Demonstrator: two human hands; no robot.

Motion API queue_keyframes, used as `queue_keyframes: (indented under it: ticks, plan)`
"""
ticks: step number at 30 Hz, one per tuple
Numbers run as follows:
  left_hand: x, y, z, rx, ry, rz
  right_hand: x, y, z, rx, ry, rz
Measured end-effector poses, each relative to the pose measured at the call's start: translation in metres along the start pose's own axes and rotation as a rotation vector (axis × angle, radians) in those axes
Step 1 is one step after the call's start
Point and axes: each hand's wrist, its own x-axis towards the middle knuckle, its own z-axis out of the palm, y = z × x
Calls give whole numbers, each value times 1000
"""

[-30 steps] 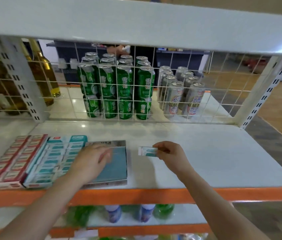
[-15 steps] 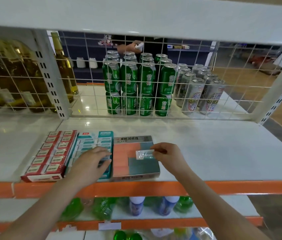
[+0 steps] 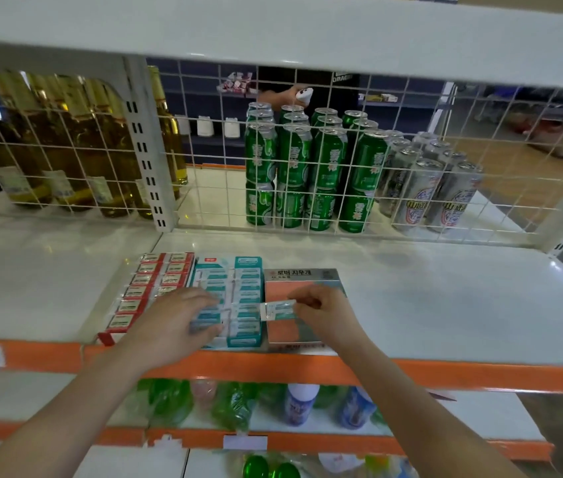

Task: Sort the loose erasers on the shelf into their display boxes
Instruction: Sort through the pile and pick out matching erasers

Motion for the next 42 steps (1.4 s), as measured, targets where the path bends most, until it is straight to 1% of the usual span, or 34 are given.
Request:
queue_keyframes:
  ticks: [4,9,12,17,22,29,36,42]
  plan:
    - [-10,-11,-2,-9,-36,-7,5,-8,11,45,22,20]
    - [-9,-25,-1,56,-98,-29,6,-13,20,27,78,-25]
    - [-7,-31,-2,47,-118,-34,4,-16,30,43,22,-50]
    - [-4,-36,-1,23,-129,-27,2,-22,54,3,-66,-81]
    - [-2,-38,-3,26,-134,-4,1,-28,72,-26,-103,-71]
    - [-3,-37,-4,26,-94,29,0,-35,87,-138,-109,-109]
    - [-3,-38,-5,52,-84,48,0,-34,86,-307,-152,-205]
    - [-4,-39,-5,75,-103,68,-1,-38,89,-344,-207,-234]
